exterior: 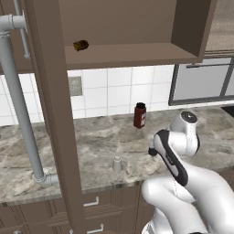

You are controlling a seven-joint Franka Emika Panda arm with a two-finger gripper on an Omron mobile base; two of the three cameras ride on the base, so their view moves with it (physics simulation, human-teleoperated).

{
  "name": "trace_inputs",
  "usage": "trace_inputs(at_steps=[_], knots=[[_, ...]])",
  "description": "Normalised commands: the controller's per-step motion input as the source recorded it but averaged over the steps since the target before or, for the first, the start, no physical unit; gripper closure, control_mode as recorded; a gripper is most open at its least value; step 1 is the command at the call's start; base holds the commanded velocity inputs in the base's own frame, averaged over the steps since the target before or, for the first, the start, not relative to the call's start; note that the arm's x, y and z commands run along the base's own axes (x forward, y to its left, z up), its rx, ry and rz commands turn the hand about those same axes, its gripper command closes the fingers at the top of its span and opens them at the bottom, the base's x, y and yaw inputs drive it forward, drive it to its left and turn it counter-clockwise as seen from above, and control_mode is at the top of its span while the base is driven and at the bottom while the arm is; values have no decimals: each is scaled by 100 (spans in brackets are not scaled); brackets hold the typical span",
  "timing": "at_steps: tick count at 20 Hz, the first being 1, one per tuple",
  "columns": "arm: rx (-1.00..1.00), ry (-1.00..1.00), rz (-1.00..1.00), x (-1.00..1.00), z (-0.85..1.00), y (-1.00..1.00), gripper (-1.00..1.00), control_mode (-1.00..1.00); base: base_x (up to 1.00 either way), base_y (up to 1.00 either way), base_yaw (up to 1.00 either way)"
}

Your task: Pick the shaker and shaker from the counter and place them in the cabinet.

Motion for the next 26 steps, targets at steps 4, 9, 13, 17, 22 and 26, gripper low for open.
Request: trace_inputs(at_steps=[4, 9, 13, 17, 22, 26], knots=[[0, 0, 0, 24, -27, 0, -100, -100, 0, 0, 0], [0, 0, 0, 17, -25, 0, -100, -100, 0, 0, 0], [0, 0, 0, 18, -24, 0, -100, -100, 0, 0, 0], [3, 0, 0, 13, -21, 0, -100, -100, 0, 0, 0], [6, 0, 0, 13, -19, 7, -100, -100, 0, 0, 0], [6, 0, 0, 16, -17, 6, -100, -100, 0, 0, 0]])
